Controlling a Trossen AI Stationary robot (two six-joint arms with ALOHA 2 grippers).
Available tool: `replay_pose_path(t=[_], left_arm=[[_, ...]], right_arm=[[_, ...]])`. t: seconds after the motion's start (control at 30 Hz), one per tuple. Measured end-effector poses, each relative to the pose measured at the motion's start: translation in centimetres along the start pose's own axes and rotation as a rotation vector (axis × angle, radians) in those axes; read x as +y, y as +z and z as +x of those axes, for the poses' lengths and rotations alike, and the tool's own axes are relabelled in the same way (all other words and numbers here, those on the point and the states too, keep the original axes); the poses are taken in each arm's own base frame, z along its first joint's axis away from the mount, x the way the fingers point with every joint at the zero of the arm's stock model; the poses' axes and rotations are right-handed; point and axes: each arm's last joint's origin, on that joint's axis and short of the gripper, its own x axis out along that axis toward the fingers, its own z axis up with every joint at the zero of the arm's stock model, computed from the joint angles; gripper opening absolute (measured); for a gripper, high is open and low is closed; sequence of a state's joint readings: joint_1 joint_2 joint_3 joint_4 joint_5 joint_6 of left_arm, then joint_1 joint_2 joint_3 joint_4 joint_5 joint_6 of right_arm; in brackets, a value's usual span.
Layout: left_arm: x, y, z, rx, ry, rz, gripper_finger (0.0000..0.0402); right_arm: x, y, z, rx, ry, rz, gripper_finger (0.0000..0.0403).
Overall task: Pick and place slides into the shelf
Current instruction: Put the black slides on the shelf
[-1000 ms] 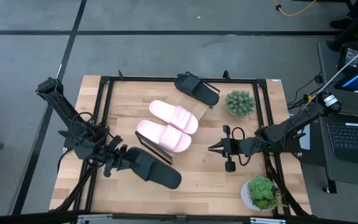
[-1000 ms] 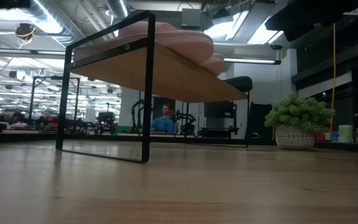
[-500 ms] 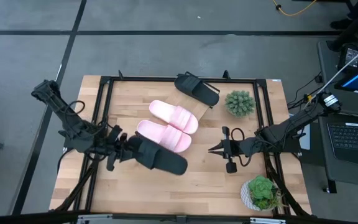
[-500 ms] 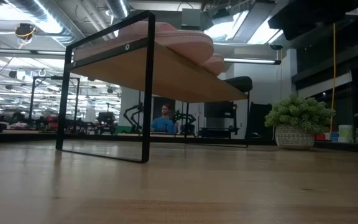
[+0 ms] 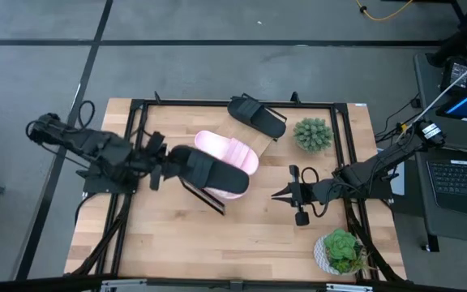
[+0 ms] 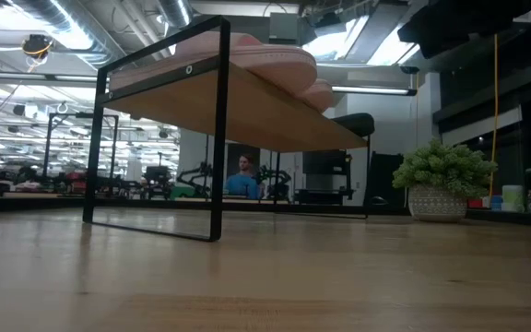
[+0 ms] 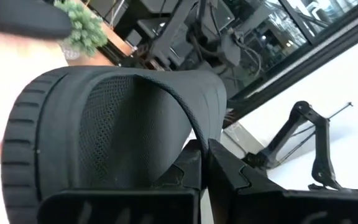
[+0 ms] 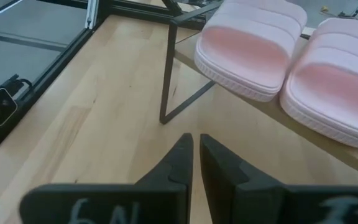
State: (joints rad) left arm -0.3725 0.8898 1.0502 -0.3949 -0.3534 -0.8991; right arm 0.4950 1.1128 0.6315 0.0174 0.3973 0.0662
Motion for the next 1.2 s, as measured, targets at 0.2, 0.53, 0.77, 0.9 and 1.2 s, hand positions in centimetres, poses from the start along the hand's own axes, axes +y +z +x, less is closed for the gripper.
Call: replay_pose_path(t=[0.2, 0.53, 0.77, 0.9, 1.2], left_arm=[[1.6, 2.7, 0.5, 0.008, 0.032, 0.003, 0.0], [5.2, 6.3, 1.7, 0.029, 0.032, -0.004, 0.0], [8.0, 9.0, 2.3, 0.033, -0.011, -0.038, 0.0], [9.3, 10.6, 2.5, 0.03, -0.022, -0.03, 0.0], [8.9, 14.4, 2.7, 0.077, -0.044, 0.032, 0.0]], right_arm=[[-0.1, 0.3, 0.0, -0.028, -0.003, -0.036, 0.0032], [-0.2, 0.2, 0.0, -0.021, -0.007, -0.116, 0.0008], [-0.6, 0.8, -0.9, -0.059, -0.013, -0.123, 0.0011], [-1.9, 1.1, -1.6, -0.061, -0.054, -0.115, 0.0005], [-5.7, 1.5, -3.4, -0.064, -0.191, -0.167, 0.0004]])
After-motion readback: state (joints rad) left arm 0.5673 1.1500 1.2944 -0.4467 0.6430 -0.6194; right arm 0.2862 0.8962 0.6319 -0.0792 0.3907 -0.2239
